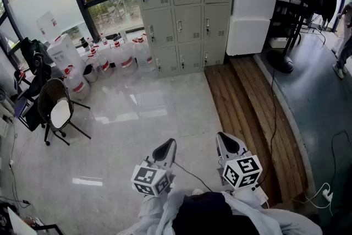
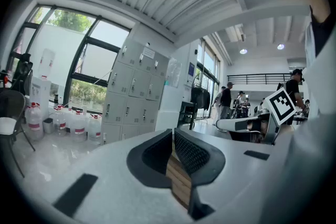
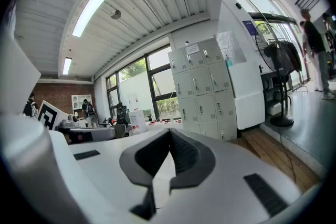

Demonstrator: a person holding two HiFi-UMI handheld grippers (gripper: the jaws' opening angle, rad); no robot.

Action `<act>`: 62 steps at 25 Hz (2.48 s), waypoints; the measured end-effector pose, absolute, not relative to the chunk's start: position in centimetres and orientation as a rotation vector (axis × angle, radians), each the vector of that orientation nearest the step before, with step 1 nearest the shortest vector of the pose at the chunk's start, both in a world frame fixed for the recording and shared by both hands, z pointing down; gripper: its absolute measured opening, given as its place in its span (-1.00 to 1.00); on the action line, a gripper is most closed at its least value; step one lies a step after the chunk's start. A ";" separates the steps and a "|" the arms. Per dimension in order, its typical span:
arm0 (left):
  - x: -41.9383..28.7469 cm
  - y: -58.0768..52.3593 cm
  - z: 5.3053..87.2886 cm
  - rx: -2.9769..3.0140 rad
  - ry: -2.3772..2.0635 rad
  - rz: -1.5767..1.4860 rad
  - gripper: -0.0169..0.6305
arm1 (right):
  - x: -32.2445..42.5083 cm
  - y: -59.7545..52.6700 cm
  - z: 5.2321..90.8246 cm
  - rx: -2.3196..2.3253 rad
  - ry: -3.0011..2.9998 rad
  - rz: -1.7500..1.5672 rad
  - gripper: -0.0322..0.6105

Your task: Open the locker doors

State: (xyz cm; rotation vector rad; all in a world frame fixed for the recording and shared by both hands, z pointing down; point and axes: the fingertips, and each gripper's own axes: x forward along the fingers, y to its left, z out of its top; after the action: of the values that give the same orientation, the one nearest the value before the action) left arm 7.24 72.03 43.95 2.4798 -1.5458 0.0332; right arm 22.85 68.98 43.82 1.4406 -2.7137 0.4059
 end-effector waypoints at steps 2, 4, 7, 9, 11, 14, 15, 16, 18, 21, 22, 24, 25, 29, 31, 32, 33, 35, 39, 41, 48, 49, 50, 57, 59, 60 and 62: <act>7.2 72.5 43.9 2.477 -1.548 0.037 -0.89 | 22.9 69.4 43.6 1.449 -2.731 0.419 -0.90; 7.2 72.8 43.8 2.475 -1.551 0.037 -0.89 | 23.0 69.6 43.3 1.475 -2.752 0.441 -0.90; 7.1 73.3 43.6 2.473 -1.554 0.032 -0.89 | 23.1 69.8 43.1 1.501 -2.755 0.458 -0.90; 7.2 73.6 43.7 2.475 -1.557 0.035 -0.89 | 23.1 70.1 43.2 1.496 -2.743 0.440 -0.89; 7.4 73.8 43.8 2.480 -1.558 0.041 -0.89 | 23.2 70.3 43.4 1.493 -2.736 0.426 -0.90; 7.7 74.1 44.0 2.474 -1.547 0.048 -0.89 | 23.6 70.5 43.7 1.499 -2.729 0.445 -0.90; 7.7 74.2 44.0 2.473 -1.543 0.051 -0.89 | 23.6 70.6 43.7 1.499 -2.727 0.454 -0.90; 7.7 74.2 44.0 2.473 -1.539 0.055 -0.89 | 23.5 70.6 43.7 1.499 -2.726 0.459 -0.90; 7.6 74.2 44.1 2.471 -1.533 0.060 -0.89 | 23.3 70.6 43.7 1.499 -2.724 0.466 -0.89; 7.5 73.7 44.3 2.465 -1.530 0.062 -0.89 | 23.1 70.2 44.0 1.494 -2.720 0.473 -0.90; 7.4 73.3 44.4 2.464 -1.528 0.062 -0.89 | 23.1 69.9 44.1 1.492 -2.717 0.475 -0.90; 7.3 72.5 44.7 2.464 -1.521 0.065 -0.89 | 23.0 69.1 44.4 1.491 -2.711 0.480 -0.90; 7.3 72.1 44.9 2.464 -1.519 0.068 -0.89 | 22.9 68.7 44.5 1.493 -2.709 0.481 -0.90; 6.8 69.4 45.1 2.460 -1.516 0.064 -0.89 | 22.6 66.1 44.3 1.496 -2.702 0.467 -0.90; 6.5 67.6 45.0 2.462 -1.513 0.061 -0.89 | 22.4 64.3 44.2 1.496 -2.700 0.462 -0.90; 6.4 66.5 45.0 2.462 -1.513 0.062 -0.89 | 22.2 63.4 44.1 1.494 -2.700 0.461 -0.90; 6.2 65.4 45.0 2.463 -1.514 0.064 -0.89 | 22.0 62.3 44.1 1.491 -2.701 0.458 -0.89; 5.8 63.1 44.9 2.465 -1.515 0.059 -0.89 | 21.4 60.0 44.0 1.486 -2.701 0.451 -0.90; 4.6 58.1 44.7 2.472 -1.510 0.052 -0.89 | 19.9 54.7 43.7 1.482 -2.709 0.432 -0.90; 4.1 55.3 44.1 2.479 -1.506 0.054 -0.89 | 19.1 51.9 42.9 1.483 -2.716 0.422 -0.90; 1.9 47.0 42.2 2.500 -1.489 0.051 -0.89 | 16.3 43.4 41.0 1.487 -2.715 0.409 -0.90; 1.4 46.0 42.3 2.501 -1.491 0.054 -0.89 | 15.9 42.4 41.0 1.486 -2.712 0.406 -0.90; 0.9 45.0 42.4 2.500 -1.493 0.055 -0.89 | 15.5 41.4 41.0 1.485 -2.709 0.404 -0.90; -2.3 38.8 42.5 2.486 -1.502 0.044 -0.89 | 13.6 35.2 41.2 1.534 -2.671 0.380 -0.89; -3.0 37.5 42.8 2.488 -1.502 0.040 -0.89 | 13.3 34.0 41.4 1.553 -2.668 0.377 -0.89; -3.3 37.1 42.9 2.489 -1.500 0.040 -0.89 | 13.1 33.6 41.5 1.560 -2.671 0.384 -0.82; -3.7 36.4 43.0 2.493 -1.494 0.043 -0.89 | 12.9 32.9 41.6 1.573 -2.678 0.398 -0.68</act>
State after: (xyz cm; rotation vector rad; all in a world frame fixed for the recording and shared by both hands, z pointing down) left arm -3.72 36.37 43.04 2.4930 -1.4944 0.0425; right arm 12.90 32.90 41.60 1.5731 -2.6783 0.3982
